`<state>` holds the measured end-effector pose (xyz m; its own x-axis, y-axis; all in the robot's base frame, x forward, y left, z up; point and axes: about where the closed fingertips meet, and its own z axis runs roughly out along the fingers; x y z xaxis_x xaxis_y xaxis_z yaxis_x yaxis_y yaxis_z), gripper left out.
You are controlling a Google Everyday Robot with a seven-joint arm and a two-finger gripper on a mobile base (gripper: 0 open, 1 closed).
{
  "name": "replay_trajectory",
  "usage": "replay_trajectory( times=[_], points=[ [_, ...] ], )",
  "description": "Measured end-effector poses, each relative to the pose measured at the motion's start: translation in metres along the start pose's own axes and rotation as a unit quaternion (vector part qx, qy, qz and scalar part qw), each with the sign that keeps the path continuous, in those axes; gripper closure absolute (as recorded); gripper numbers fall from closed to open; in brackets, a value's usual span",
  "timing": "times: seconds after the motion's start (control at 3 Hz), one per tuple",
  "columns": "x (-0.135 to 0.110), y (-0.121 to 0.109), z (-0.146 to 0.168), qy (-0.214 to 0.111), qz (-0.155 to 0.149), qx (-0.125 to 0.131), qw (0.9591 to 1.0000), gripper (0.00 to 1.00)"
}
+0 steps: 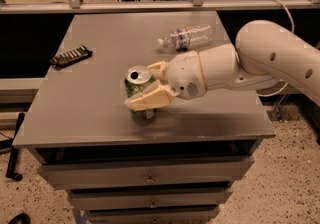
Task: Pick green can
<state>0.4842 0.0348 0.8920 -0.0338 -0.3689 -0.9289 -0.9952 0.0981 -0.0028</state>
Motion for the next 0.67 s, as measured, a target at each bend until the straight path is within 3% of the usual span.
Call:
replay_trajectory(
  times=[0.33,0.67],
  points=[
    [-0.0223,-0.0223,-0.0423,-0.013,-0.007,0.044,0.9989,0.99],
    [-0.0223,-0.0209,-0.0401,-0.012,-0.007,0.041,0.999,1.0]
  ],
)
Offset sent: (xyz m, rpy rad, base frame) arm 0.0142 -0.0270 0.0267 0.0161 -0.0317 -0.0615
